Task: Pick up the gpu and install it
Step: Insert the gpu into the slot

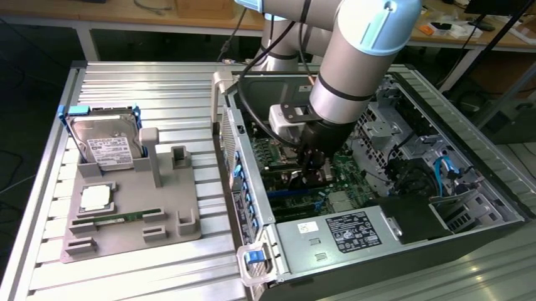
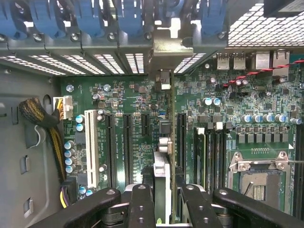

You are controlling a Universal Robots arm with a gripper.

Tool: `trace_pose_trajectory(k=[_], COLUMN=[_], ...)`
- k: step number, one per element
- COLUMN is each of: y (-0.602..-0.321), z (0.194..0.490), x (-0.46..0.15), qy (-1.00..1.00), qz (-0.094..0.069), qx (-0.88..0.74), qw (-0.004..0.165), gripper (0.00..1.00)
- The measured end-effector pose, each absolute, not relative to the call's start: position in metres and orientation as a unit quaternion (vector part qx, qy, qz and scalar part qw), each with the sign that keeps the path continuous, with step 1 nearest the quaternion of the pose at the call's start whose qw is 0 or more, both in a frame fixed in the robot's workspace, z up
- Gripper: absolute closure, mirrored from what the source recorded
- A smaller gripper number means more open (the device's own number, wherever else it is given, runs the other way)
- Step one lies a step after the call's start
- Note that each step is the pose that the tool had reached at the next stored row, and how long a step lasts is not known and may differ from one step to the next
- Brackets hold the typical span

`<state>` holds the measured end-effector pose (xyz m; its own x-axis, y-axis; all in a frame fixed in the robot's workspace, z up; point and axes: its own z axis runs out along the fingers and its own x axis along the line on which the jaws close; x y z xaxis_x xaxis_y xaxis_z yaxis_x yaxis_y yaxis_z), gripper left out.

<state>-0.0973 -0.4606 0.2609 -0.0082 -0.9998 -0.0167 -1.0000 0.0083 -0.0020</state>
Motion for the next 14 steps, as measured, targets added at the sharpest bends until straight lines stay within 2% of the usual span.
trace_pose_trajectory(k=[14], y=[-0.4606], z=[0.2608], x=[-0.1041], qy=[0.706], qz=[0.005], qx=[-0.708], qw=[0.007], gripper=[0.73])
